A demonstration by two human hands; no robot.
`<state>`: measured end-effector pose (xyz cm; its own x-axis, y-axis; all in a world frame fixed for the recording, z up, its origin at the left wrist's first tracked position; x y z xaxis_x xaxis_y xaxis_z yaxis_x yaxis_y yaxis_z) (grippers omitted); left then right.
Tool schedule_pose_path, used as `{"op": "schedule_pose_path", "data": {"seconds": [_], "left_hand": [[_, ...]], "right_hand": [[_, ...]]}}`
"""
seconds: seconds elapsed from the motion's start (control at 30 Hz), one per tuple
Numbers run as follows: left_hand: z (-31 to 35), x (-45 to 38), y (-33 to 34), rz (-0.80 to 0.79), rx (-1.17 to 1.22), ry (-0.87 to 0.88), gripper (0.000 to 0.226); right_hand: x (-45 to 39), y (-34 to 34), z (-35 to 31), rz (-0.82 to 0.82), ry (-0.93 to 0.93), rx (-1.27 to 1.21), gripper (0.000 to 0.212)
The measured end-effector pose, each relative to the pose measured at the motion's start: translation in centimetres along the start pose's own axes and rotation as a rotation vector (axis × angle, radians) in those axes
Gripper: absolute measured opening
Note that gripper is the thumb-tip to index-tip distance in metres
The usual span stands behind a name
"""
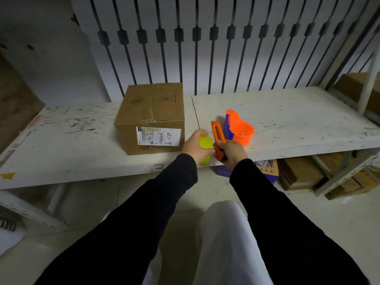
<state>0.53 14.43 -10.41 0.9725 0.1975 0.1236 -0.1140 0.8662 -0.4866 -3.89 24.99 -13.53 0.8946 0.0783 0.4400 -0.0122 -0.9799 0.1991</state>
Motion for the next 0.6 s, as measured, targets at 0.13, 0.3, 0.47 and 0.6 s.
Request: {"op": "schedule_pose_path", "data": {"seconds": [0.13,0.3,0.47,0.6], "left_hand": [[0.1,-1.7,0.6,-0.027,-0.115,0.048,0.052],[-1.2,-4.3,1.5,-0.032,-0.380,0.152,0.054],[-1.7,-6.1,2.4,-0.040,-0.611,0.199,0.067],[-1.8,-6.8,2.8,-0.068,-0.770,0.219,0.077]], "right_hand": [[-1.6,-0.2,0.2,0.038,0.003,0.079,0.022],[-3.4,-0.1,0.7,0.059,-0.065,0.209,0.029],[-4.6,0.0,1.3,0.047,-0.151,0.313,0.033],[-4.5,0.0,0.6,0.218,-0.251,0.486,0.039]]}}
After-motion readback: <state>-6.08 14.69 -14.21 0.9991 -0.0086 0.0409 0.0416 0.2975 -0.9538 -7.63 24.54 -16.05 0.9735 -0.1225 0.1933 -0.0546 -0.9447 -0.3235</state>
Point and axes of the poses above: each hand's wrist, its own x-axis away from the middle knuckle, its own y-axis out of the palm, z = x × y, the point moved 1 cm from there along -x, towards the middle knuckle, and after that the axes turned 1 degree about x, right-handed, at the moved point
